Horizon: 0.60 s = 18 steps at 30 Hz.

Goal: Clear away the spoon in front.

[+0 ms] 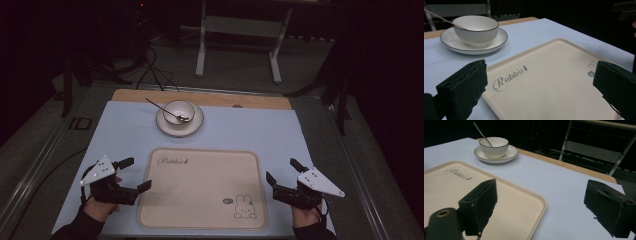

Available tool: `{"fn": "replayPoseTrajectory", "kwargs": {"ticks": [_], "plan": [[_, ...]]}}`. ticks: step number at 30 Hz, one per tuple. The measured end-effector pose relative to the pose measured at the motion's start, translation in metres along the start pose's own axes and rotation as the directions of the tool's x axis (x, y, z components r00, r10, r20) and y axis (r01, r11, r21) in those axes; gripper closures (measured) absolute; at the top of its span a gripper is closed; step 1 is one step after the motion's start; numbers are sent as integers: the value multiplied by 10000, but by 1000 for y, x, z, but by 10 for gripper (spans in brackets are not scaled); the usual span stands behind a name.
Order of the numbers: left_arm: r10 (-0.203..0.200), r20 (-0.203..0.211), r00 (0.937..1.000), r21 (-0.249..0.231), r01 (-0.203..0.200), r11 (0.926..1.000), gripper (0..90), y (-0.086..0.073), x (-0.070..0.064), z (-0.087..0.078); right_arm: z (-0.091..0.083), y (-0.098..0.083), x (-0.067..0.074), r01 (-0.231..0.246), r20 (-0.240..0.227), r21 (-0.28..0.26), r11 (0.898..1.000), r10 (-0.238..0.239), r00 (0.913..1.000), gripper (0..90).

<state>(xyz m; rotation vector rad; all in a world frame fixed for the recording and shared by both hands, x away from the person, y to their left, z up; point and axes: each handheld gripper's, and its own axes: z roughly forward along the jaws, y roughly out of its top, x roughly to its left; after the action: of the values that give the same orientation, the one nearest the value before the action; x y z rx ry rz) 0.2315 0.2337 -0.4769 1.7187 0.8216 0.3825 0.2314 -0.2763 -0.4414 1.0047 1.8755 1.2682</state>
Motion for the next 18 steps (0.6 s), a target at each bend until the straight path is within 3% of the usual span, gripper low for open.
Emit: {"fn": "replayPoseTrajectory", "kwargs": {"ticks": [2, 6, 10, 14, 18], "plan": [[212, -20, 9998, -33, -212, 9998, 0, 2, -4, 0, 0, 0, 0, 23, -15, 4, 10000, -23, 10000, 114], [534, 236, 9983, 507, -545, 9972, 0, 5, -14, 5, 2, 0, 1, 59, -95, 55, 10000, -58, 9999, 114], [397, 747, 9964, 591, -442, 9973, 0, 10, -19, 8, 2, 0, 1, 81, -106, 13, 10000, -81, 9999, 114], [387, 966, 9946, 601, -446, 9972, 0, 16, -21, 7, 2, 0, 1, 57, -93, -14, 10000, -57, 9999, 114], [612, 1173, 9912, 640, -690, 9956, 0, 27, -26, 5, 2, 0, 2, 81, -114, -26, 10000, -81, 9999, 114]]}}
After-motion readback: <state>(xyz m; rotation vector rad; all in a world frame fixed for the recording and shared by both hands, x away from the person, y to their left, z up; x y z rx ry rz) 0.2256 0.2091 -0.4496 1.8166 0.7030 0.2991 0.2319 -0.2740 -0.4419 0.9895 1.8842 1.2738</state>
